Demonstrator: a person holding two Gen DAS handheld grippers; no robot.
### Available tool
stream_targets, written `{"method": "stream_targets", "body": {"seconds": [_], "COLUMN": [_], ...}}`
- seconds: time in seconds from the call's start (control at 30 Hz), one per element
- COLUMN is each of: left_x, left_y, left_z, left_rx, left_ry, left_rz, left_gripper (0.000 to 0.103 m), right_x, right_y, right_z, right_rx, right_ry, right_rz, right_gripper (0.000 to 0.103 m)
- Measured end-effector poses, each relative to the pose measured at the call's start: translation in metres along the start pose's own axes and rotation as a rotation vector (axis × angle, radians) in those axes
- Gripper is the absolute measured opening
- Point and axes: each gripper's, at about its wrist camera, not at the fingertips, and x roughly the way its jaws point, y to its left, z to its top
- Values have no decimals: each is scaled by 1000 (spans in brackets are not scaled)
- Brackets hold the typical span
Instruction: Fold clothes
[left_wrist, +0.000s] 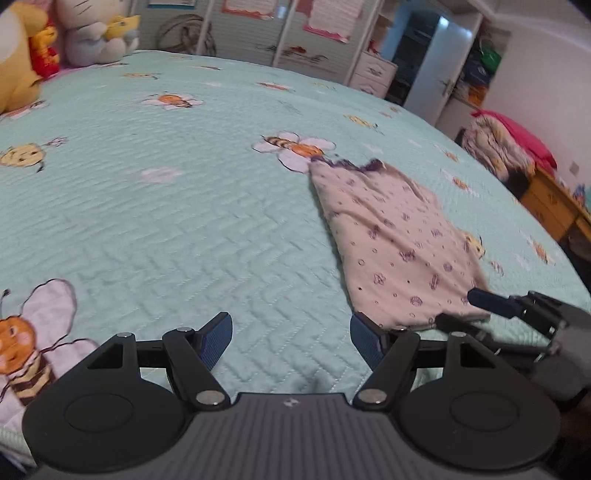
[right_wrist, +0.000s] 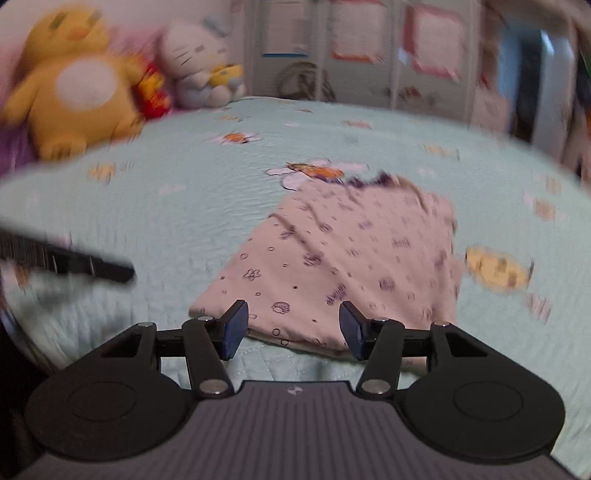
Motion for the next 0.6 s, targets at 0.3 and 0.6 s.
{"method": "stream_targets", "body": {"seconds": [0.3, 0.6], "left_x": [0, 7], "left_y": [14, 22], "left_z": [-12, -15], "left_rx": [-55, -88], "left_ry": [24, 38], "left_rz": [-17, -32], "left_gripper": [74, 74], "right_x": [14, 31], "right_y": [53, 86], "right_z": [-16, -17], "right_rx": [-337, -530], "right_ry": [-2, -53], "right_rz": [-122, -192], "right_gripper": [48, 47]}}
